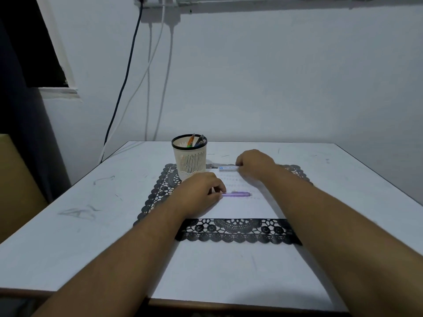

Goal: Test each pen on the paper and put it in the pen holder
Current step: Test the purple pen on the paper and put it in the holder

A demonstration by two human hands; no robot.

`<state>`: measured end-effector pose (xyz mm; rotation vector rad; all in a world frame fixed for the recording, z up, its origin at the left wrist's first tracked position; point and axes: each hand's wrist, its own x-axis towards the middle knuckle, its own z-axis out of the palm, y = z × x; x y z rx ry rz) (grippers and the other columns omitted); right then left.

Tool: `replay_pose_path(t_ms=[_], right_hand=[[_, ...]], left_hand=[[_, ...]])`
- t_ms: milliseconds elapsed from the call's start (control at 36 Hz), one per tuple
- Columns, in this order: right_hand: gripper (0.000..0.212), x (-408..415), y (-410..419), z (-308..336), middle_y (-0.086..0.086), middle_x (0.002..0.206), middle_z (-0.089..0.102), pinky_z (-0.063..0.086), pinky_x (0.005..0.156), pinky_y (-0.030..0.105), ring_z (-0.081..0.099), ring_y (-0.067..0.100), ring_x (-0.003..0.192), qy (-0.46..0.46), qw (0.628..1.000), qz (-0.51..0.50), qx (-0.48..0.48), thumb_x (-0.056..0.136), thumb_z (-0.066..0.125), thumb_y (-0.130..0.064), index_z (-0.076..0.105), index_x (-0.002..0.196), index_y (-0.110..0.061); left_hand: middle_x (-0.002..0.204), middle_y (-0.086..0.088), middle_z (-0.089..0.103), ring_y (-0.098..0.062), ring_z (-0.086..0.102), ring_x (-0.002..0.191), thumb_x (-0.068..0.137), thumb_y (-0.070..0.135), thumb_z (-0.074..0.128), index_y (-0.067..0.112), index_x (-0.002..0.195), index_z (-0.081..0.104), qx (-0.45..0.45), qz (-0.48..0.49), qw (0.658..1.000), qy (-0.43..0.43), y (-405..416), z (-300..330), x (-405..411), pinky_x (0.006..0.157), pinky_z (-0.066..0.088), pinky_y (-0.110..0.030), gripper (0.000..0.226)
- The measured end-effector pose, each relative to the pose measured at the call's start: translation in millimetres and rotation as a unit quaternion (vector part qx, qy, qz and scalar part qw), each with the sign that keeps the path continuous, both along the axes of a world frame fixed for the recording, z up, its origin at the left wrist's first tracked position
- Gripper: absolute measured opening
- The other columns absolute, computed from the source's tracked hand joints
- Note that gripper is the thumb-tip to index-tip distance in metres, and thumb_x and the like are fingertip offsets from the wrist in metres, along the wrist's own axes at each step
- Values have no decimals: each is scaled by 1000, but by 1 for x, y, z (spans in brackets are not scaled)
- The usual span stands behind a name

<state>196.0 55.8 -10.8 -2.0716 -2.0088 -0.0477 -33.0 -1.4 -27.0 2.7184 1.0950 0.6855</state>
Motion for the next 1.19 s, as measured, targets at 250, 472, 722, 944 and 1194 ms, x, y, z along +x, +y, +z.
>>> replay_pose_path(t_ms=[250,472,722,944,1194], right_hand=[[21,-2,-4,-1,-11,88,64,40,61,27,60,15,86,58,998,11,27,82,58,-8,68,82,-27],[15,10,-19,9,-10,78,65,46,67,32,57,11,71,223,971,61,53,90,67,-18,70,79,-27],[9,-11,-85,23,-4,74,69,36,53,14,51,-3,52,345,926,129,88,97,68,-17,77,99,-19],[4,-24,-112,27,4,77,75,52,73,26,66,8,72,448,874,165,92,95,74,-20,75,98,-19],[15,-19,-116,29,9,94,78,51,60,25,69,18,84,660,741,122,-23,101,65,-16,78,102,-10]], left_hand=[[99,16,59,-1,55,86,93,34,70,30,110,73,-8,10,1000,-13,2,-2,-5,81,51,-30,18],[102,19,57,-1,54,95,93,37,66,33,112,68,-18,14,999,-34,1,-1,-7,84,50,-30,20],[125,6,58,-7,54,110,89,27,77,22,135,61,74,15,985,-154,-1,11,-1,90,44,-24,48],[97,4,67,-18,59,91,91,24,76,17,115,70,183,31,975,-120,-11,7,3,77,40,-28,26],[96,4,66,-5,47,85,89,18,78,15,113,70,170,46,972,-158,-8,12,4,75,33,-18,26]])
